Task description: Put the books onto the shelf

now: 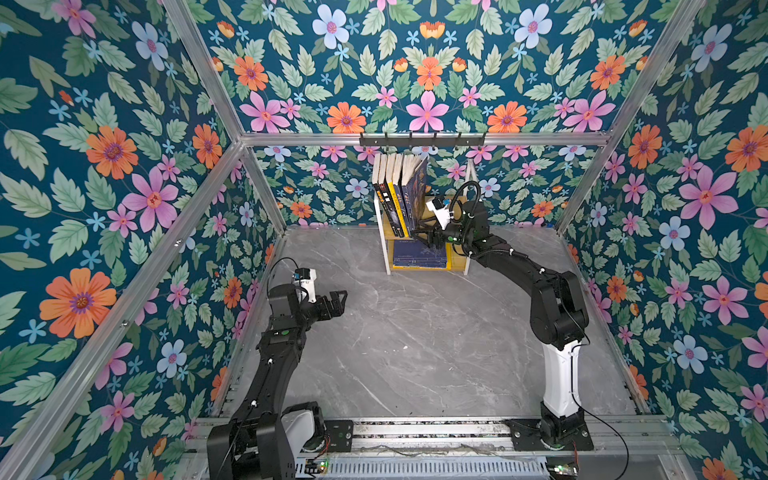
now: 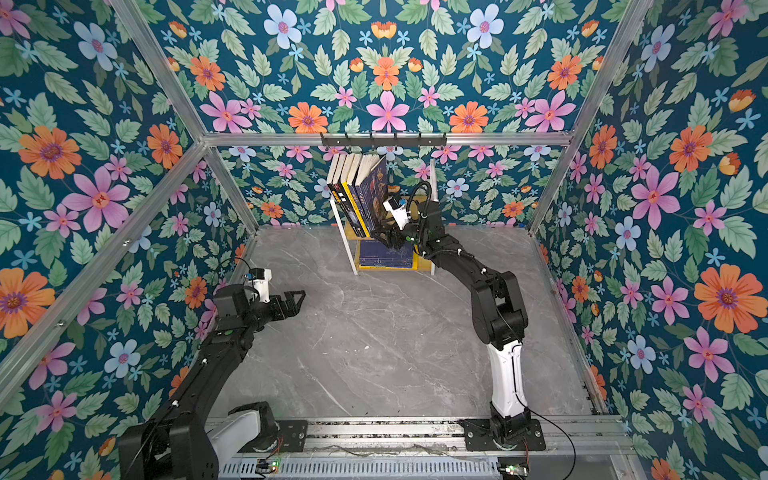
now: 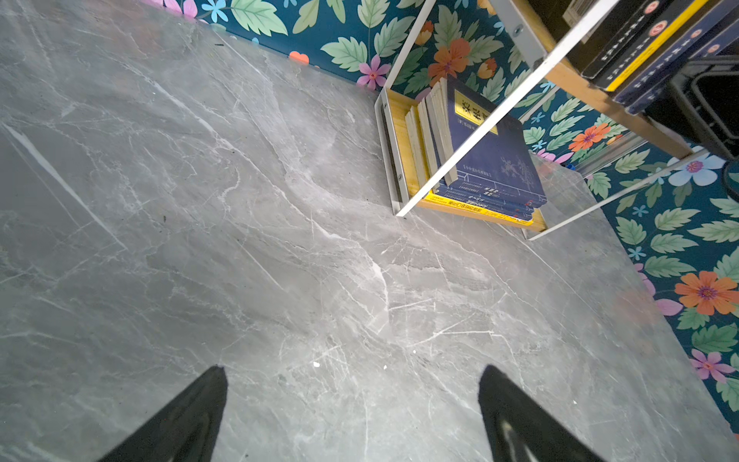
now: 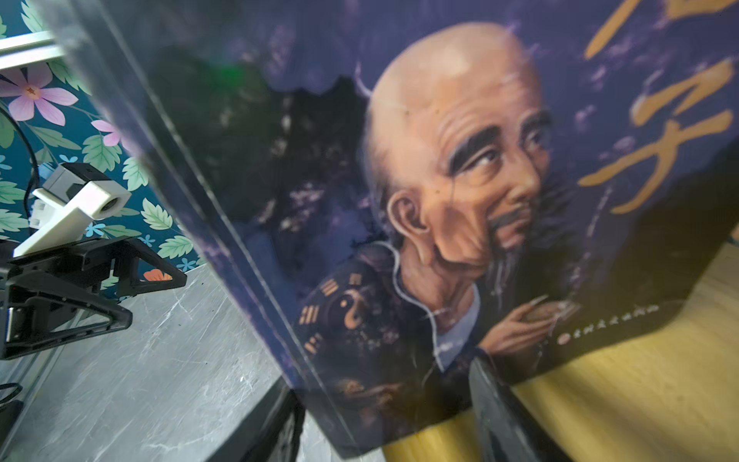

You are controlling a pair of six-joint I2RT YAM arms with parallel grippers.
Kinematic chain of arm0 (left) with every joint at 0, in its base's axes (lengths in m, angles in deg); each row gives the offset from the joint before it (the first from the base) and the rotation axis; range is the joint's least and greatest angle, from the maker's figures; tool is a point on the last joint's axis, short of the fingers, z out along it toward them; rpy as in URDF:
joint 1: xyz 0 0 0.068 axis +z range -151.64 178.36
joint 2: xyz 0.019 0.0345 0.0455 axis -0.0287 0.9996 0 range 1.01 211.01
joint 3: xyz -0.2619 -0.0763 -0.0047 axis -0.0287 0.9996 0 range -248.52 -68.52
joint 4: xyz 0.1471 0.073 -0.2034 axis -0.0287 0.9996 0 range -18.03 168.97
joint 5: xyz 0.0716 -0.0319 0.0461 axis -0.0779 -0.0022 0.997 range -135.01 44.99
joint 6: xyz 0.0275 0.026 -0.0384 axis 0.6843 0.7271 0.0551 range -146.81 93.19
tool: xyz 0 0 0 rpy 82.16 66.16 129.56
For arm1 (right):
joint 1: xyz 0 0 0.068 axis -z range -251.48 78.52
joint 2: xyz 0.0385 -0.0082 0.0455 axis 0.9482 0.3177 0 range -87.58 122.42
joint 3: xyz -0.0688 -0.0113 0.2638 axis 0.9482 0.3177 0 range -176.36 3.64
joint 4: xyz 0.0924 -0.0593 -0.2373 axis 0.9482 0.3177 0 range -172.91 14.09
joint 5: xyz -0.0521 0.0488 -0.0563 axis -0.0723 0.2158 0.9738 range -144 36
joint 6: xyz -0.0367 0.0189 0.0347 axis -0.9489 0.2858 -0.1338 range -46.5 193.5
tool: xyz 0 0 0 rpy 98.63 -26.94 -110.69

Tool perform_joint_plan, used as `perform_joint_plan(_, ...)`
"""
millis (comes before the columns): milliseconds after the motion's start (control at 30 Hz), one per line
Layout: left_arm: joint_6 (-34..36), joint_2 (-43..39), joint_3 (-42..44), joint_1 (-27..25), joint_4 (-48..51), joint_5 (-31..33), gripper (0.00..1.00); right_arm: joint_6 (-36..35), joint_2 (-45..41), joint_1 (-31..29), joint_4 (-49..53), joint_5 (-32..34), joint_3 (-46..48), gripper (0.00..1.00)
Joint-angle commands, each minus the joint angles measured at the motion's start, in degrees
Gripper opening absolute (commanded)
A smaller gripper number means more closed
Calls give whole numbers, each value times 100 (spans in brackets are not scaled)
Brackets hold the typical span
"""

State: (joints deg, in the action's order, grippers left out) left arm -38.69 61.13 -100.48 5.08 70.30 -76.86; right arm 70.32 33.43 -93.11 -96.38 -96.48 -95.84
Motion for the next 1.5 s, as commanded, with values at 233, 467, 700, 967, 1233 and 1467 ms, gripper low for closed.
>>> perform_joint_plan(233, 26, 13, -13, 5, -63, -17, 100, -106, 63, 21, 234, 55, -122, 57)
perform_joint_plan(467, 39, 16, -25, 5, -39, 18, 100, -149, 4, 19, 328, 64, -167, 56)
perform_joint_plan(700, 10, 26, -24, 5, -60, 5, 100, -159, -261, 23, 533, 47, -255, 64)
perform_joint_plan(967, -25, 26, -12, 0, -85, -41, 100, 88, -297, 23, 1181, 402, -1073, 65)
perform_joint_plan(1233, -15, -3, -29, -23, -64, -28, 100, 439, 2, 24, 1393, 313, -1945, 46)
perform_joint_plan(1467, 24, -1, -41, -31, -24, 5, 100, 640, 121, 17, 1350, -141, -2286, 59)
